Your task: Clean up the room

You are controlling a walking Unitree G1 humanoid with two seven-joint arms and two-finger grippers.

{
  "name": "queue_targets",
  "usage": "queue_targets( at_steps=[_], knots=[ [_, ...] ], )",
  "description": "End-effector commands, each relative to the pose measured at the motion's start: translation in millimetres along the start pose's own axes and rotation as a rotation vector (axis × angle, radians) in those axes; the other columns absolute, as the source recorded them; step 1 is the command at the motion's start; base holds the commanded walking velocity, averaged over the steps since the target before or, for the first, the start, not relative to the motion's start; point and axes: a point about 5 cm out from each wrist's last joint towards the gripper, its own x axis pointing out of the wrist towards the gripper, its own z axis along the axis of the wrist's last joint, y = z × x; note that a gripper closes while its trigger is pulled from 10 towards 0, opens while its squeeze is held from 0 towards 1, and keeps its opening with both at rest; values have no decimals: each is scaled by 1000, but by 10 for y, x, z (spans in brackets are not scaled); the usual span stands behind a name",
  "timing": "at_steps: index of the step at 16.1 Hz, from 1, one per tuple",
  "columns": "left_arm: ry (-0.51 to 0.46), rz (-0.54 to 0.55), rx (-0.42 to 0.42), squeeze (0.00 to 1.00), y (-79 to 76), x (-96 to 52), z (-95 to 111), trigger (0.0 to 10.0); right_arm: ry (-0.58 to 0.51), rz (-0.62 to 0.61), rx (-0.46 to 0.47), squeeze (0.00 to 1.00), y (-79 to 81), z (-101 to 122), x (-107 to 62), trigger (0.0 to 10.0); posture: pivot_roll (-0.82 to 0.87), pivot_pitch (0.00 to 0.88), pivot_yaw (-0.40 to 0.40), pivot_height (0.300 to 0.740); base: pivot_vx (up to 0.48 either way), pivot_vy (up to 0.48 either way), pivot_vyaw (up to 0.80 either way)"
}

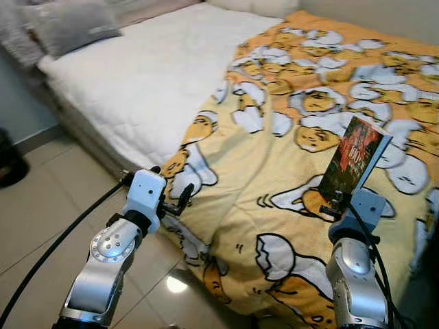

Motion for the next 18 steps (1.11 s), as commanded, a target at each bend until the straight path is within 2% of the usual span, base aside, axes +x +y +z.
queue_targets(
  at_steps=[1,10,11,12,18],
  knots=[
    [17,14,4,16,25,-18,-39,10000,-45,-2,3,0,3,85,-8,10000,34,0,46,740,0,0,-800],
    [18,17,4,16,15,-15,-47,10000,-67,-22,-12,0,0,110,-12,10000,34,0,46,740,0,0,-800],
    [19,110,-13,0,146,-3,2,10000,-69,114,82,0,268,223,20,10000,74,0,21,740,0,0,-800],
    [19,150,-20,0,205,12,14,10000,-67,205,112,0,399,286,28,10000,62,0,17,740,0,0,-800],
    [13,132,-31,0,126,66,22,10000,-55,216,119,0,369,289,30,10000,63,0,16,740,0,0,-800]
  ],
)
